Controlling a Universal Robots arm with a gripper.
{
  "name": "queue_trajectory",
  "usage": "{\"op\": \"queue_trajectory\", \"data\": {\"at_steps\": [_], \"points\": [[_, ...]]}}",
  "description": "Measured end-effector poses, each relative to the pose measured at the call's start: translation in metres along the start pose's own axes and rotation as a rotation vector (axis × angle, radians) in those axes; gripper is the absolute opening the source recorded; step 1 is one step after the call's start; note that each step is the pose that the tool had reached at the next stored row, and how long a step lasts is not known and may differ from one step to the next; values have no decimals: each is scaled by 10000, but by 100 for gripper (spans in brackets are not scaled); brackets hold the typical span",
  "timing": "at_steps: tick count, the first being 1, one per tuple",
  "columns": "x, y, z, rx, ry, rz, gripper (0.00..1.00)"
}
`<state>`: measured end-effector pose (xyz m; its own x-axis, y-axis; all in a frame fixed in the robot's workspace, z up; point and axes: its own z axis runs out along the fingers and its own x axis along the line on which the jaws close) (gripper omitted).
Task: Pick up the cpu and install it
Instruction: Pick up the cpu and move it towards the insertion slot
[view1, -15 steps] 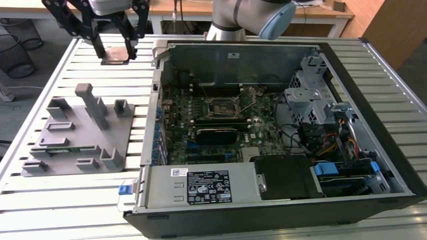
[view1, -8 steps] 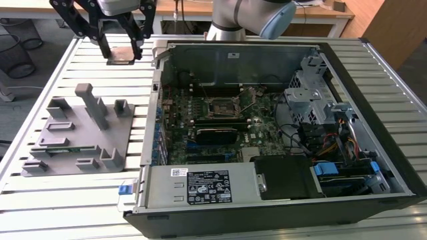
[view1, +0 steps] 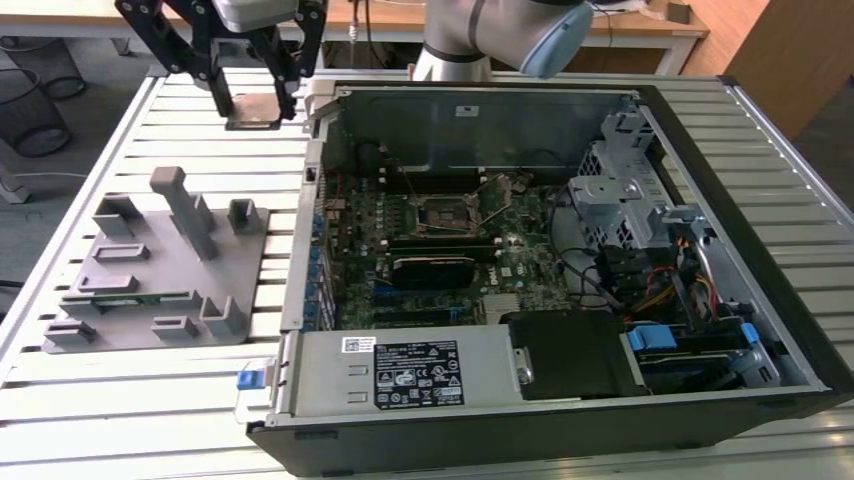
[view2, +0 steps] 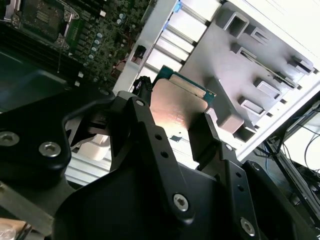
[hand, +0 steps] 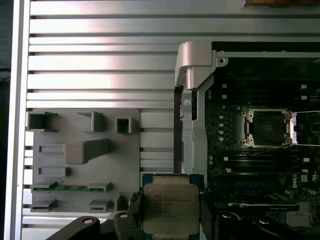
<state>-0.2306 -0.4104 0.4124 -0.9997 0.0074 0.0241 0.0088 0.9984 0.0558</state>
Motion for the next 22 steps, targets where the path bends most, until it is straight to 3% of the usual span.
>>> {"op": "queue_trajectory", "data": {"at_steps": [22], "points": [[-310, 2, -2, 0, 0, -1, 54]]}}
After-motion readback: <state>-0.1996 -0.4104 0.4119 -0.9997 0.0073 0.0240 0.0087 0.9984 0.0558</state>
